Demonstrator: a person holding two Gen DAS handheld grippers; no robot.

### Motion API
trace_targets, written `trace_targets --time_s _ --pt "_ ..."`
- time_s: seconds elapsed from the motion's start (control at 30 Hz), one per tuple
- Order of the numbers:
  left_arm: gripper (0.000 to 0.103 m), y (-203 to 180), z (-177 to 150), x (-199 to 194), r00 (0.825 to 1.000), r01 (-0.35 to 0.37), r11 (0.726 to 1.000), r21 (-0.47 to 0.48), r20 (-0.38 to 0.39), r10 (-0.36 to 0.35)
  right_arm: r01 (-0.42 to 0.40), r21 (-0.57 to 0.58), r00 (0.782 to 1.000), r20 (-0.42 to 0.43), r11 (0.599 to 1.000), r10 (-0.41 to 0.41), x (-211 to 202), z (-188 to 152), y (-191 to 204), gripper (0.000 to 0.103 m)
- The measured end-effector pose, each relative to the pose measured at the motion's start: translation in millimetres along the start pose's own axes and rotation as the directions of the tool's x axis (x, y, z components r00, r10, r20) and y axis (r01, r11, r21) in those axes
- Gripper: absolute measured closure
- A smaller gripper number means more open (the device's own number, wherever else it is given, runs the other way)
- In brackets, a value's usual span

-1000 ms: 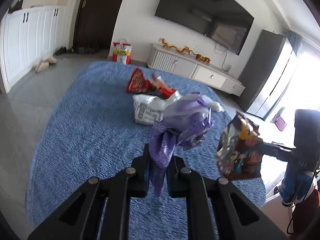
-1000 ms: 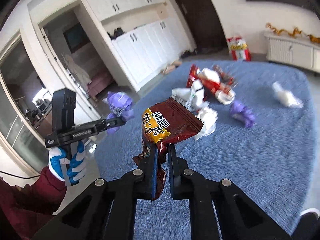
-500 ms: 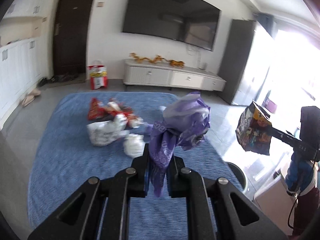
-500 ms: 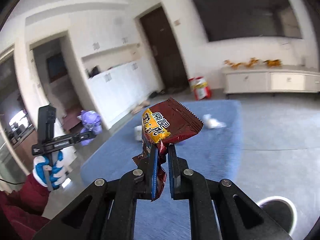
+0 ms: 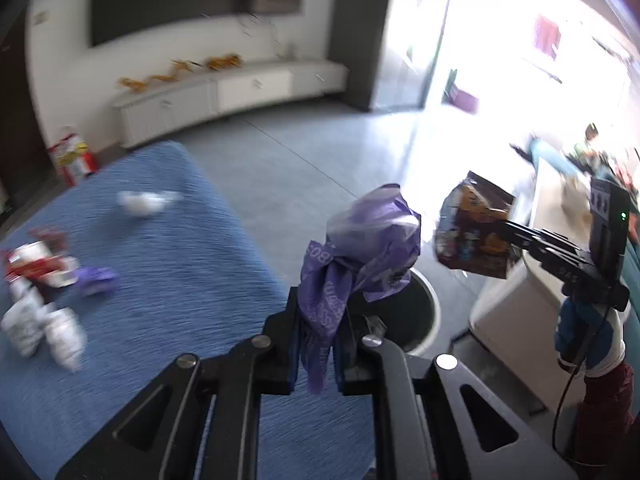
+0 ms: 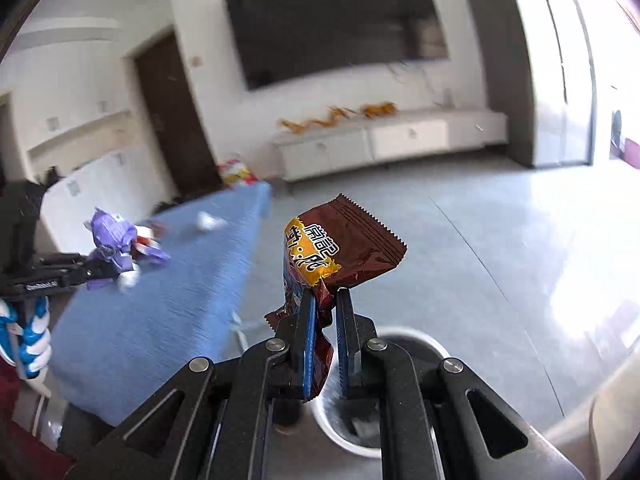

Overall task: Collect trash
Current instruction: 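Carry both wrappers over the white bin and open both tools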

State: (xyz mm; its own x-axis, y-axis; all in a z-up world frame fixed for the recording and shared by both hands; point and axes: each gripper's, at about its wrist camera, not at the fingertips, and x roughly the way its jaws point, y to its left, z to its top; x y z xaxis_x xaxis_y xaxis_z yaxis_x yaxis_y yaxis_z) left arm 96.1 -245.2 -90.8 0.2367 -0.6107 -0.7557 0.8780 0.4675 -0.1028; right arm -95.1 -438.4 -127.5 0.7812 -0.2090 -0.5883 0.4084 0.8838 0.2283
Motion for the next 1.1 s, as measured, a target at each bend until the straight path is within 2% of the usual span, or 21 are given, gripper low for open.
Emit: trace_targets --time_s 0.17,0.33,0.67,0.73,0.8,0.87,1.1 --pt "0.091 -42.0 7.8 70.9 0.990 0.060 0.996 0.061 -0.131 -0.051 0.076 0.042 0.993 -0.097 0.996 -0.072 31.4 -22.3 -30.6 0.093" --pt "0.090 -59.7 13.9 128.2 0.971 0.088 0.994 0.071 -0.228 -0.070 0.107 0.088 0.980 -0.178 0.990 -0.090 67.2 -38.6 -53.0 0.093" --pt "0.089 -74.8 19.4 200.5 0.938 0.128 0.992 0.025 -0.328 -0.113 0.131 0.127 0.950 -0.299 0.983 -0.088 129.3 -65.6 -80.7 0.091" --pt "0.080 -76.2 19.0 210.6 0.930 0.136 0.991 -0.005 -0.345 -0.129 0.134 0.137 0.944 -0.318 0.981 -0.084 137.4 -72.8 -83.8 0.088" --pt "0.060 -73.9 20.6 215.5 0.928 0.146 0.989 -0.031 -0.343 -0.148 0.140 0.142 0.940 -0.330 0.980 -0.087 144.4 -76.9 -87.9 0.088" --pt "0.054 -67.4 23.0 212.9 0.930 0.151 0.987 -0.045 -0.331 -0.158 0.147 0.148 0.937 -0.339 0.978 -0.089 149.0 -82.0 -91.8 0.085" --pt "0.052 -62.3 26.7 202.1 0.944 0.147 0.987 -0.069 -0.289 -0.161 0.165 0.170 0.935 -0.341 0.972 -0.099 150.9 -85.1 -97.3 0.068"
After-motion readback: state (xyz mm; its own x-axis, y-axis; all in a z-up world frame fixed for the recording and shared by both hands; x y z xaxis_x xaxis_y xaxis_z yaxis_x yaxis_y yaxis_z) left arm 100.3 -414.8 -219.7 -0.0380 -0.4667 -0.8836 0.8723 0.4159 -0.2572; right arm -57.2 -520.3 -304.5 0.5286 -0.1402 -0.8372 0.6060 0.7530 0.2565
